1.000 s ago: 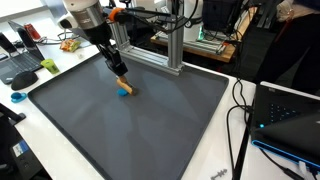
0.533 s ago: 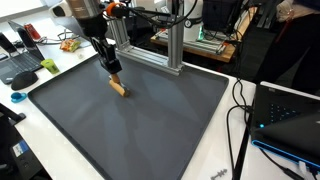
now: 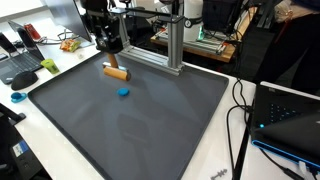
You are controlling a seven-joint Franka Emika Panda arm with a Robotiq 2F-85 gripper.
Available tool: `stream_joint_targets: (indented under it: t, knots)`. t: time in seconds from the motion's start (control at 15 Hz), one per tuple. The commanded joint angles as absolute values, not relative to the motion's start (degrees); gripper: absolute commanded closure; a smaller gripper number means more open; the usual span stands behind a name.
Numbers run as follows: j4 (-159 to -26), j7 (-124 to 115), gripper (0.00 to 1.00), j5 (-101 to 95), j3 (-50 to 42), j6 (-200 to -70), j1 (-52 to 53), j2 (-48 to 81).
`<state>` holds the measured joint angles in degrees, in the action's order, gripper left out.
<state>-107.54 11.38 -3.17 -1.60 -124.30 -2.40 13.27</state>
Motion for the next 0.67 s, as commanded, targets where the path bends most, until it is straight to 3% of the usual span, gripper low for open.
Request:
stream_joint_targets:
  t: [0.0,0.4,0.47,0.6]
  knots:
    - [-112.5,21.5,0.78,-4.8,-0.7,-121.1,-2.7,4.0]
    - [-112.2,38.5,0.78,-3.0,0.4,-118.3,-1.4,2.0]
    - [-112.0,33.5,0.53,-3.6,0.0,-119.0,-1.6,2.9]
    - [-112.1,36.1,0.53,-3.5,0.3,-119.0,-1.3,2.9]
